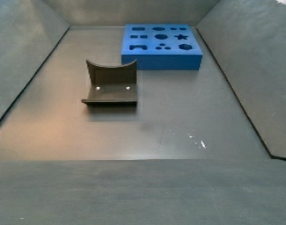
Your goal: Insert the round object.
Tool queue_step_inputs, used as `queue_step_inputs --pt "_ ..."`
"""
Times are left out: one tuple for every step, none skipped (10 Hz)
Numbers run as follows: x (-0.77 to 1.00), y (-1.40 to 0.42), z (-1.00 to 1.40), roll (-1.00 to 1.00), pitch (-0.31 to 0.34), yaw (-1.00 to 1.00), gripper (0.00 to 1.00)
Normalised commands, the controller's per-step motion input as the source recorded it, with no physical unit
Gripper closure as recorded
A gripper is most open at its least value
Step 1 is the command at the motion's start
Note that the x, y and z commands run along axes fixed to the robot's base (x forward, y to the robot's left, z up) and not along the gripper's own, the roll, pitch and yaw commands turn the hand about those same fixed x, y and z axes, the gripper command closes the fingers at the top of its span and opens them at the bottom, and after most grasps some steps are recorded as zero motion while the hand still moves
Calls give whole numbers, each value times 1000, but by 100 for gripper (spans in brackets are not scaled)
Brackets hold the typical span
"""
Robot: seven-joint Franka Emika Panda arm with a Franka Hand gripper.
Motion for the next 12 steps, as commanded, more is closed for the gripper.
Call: queue_step_inputs --pt "-289 0 -1000 137 -54 0 100" --pt "-157 0 -1000 111 -63 -26 100" --pt "-120 0 -1000 164 -44 -103 100" --pt "-69 0 -954 187 -36 -169 100" --pt "-117 0 -943 177 -40 -180 100" --pt "-169 11 -937 154 -49 -211 100" --pt "-63 9 -969 143 -50 -217 100" --pt "0 46 -991 143 -29 -234 100" --pt "0 11 -994 64 -90 -231 100" --pt "0 80 -757 0 -83 -189 100" --pt "0 157 -629 0 -4 -171 100" --pt "-9 183 -494 41 0 -120 100"
